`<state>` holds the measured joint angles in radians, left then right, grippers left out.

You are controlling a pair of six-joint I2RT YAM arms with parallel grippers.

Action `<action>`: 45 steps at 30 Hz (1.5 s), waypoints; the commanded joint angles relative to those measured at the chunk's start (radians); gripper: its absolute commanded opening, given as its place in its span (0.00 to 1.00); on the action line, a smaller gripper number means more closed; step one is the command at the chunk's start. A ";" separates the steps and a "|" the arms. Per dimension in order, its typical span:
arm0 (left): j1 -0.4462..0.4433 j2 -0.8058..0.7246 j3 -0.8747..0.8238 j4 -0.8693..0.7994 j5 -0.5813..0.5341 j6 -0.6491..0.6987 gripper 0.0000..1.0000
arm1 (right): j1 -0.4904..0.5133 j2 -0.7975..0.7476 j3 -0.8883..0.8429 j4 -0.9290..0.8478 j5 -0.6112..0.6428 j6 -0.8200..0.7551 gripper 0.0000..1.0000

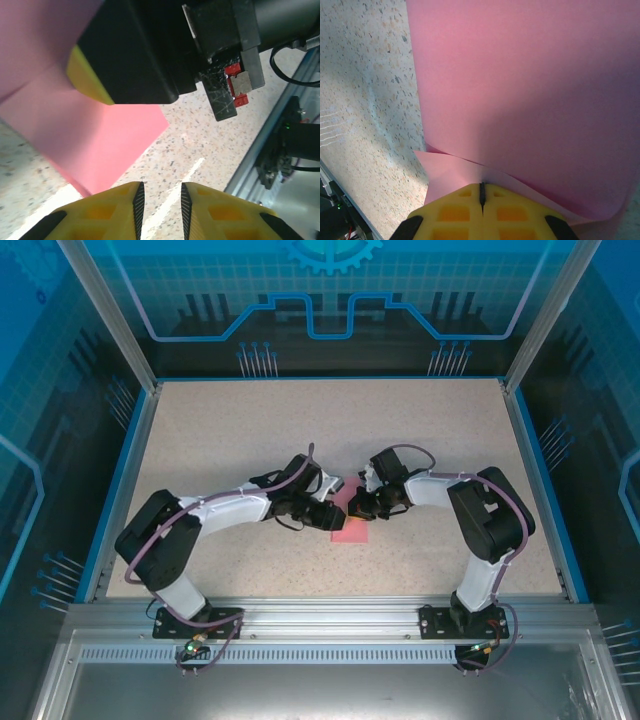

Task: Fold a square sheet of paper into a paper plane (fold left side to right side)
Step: Fold the triangle a second time at the center of the table.

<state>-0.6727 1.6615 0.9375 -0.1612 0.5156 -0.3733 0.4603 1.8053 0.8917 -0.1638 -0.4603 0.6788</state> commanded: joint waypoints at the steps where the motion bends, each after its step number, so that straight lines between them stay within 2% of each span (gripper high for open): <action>1: -0.009 0.048 -0.002 0.082 0.131 -0.056 0.29 | 0.014 0.039 -0.002 -0.034 0.014 -0.013 0.02; 5: -0.023 0.111 0.022 0.088 0.159 -0.054 0.29 | 0.014 0.040 -0.001 -0.034 0.014 -0.013 0.02; 11: -0.027 0.164 0.048 0.047 0.086 -0.018 0.29 | 0.013 0.040 -0.001 -0.037 0.011 -0.015 0.02; 29: -0.026 0.178 0.026 0.015 -0.013 0.004 0.29 | 0.013 0.047 -0.003 -0.041 0.012 -0.016 0.02; 45: -0.025 0.199 0.014 0.012 -0.025 0.009 0.28 | 0.014 0.050 -0.005 -0.040 0.009 -0.016 0.02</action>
<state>-0.6968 1.8393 0.9657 -0.1257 0.5114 -0.3901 0.4599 1.8088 0.8921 -0.1619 -0.4648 0.6762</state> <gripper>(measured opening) 0.284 0.043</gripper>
